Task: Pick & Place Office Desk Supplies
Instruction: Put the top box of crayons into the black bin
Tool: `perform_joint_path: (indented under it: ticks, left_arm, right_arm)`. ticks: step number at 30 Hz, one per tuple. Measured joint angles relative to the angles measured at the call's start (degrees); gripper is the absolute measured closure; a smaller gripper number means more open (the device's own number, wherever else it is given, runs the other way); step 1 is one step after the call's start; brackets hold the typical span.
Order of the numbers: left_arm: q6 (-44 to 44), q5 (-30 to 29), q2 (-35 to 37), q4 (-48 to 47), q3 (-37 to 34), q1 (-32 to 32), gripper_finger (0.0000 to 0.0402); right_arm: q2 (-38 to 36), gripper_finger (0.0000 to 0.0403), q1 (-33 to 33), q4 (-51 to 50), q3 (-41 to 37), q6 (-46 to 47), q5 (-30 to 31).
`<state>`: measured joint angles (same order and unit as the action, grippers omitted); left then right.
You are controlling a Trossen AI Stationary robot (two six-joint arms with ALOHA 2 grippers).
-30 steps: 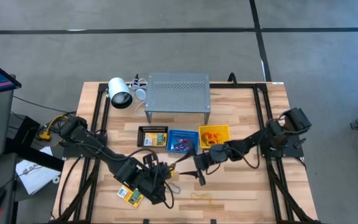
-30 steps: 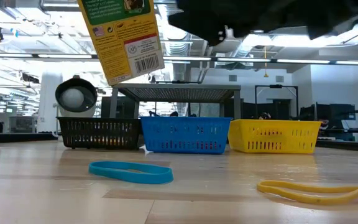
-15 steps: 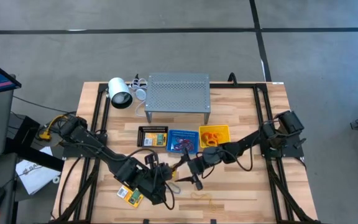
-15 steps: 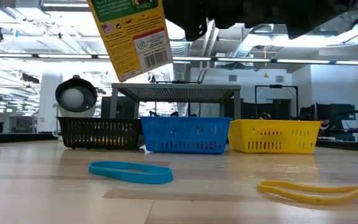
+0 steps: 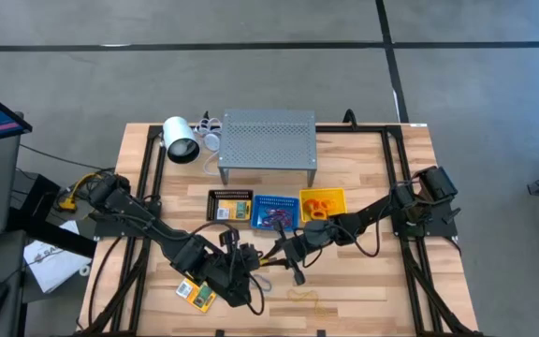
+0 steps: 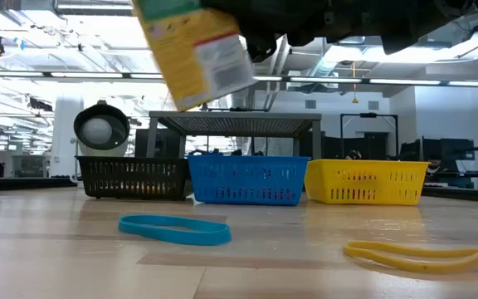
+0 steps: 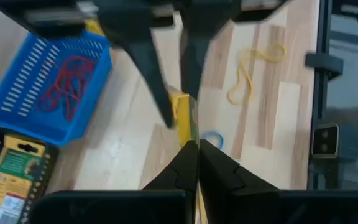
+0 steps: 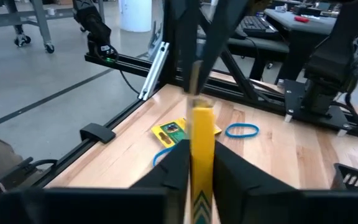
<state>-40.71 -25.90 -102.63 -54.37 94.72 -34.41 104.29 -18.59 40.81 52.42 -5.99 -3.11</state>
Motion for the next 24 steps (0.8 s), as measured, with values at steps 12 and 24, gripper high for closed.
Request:
perform_joint_path:
  ticks: [12,24]
  left_arm:
    - [0.0,-0.8,1.2,0.7,0.0,0.2,0.0397]
    - [2.8,0.0,1.4,0.0,0.1,0.4,0.0334]
  right_arm:
    - [-0.2,0.0368,0.0,0.6,0.0,0.5,0.1]
    - [0.0,0.0377,0.0,0.1,-0.2,0.4,0.1]
